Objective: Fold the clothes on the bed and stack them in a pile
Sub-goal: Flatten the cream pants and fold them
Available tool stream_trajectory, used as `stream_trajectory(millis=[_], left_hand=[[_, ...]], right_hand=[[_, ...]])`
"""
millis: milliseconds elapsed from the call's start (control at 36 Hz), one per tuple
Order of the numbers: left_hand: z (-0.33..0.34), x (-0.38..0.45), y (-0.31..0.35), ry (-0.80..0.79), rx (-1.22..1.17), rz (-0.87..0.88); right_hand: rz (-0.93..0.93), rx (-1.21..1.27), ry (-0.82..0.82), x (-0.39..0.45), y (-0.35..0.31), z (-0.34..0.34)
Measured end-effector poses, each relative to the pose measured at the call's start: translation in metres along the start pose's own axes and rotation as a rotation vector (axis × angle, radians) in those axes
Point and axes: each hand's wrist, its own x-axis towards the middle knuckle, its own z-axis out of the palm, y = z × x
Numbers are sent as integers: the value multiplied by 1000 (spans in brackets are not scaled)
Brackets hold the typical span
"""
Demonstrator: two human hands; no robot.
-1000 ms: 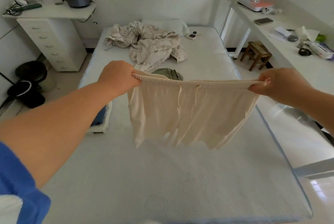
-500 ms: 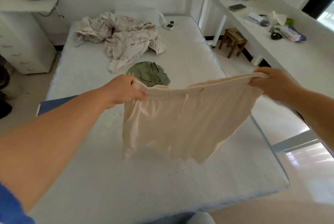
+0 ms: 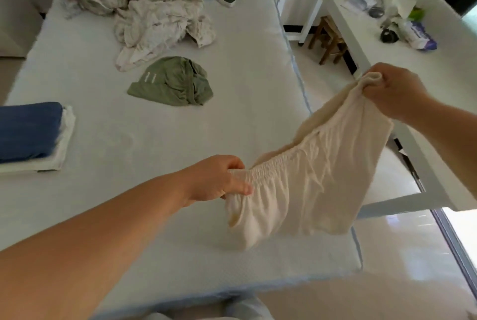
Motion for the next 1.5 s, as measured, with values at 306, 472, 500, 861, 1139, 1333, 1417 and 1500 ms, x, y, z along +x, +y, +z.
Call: stream_trajectory(millis=[306,472,500,861,1139,1333,1417,1500], left_hand=[[-2,27,-143,465,-241,-372],[-13,29,-285,668,-277,-631],[-15,28,-311,700,-310,-677],[-63,-4,-516,731,-347,-840],[-117,-34,-564,924,-368,-794],[-152,-40,-581,946,-469,-782],[-157,-40,-586,913,-497,-783],[-158,-42,-585,925,-627,-791]], right_hand=[[-321,-44,-346,57,-109,175],[-366,-14,-472,28,-160,336],[-376,-17,-489,20,-168,363],[-478,-30,-519,-43,-315,588],[-584,-91,-548,-44,-434,649],[-576,-292,-611,-46,-476,684],[-565,-291,-654,-64,-467,684],[-522,-201,-663,-92,-445,671]])
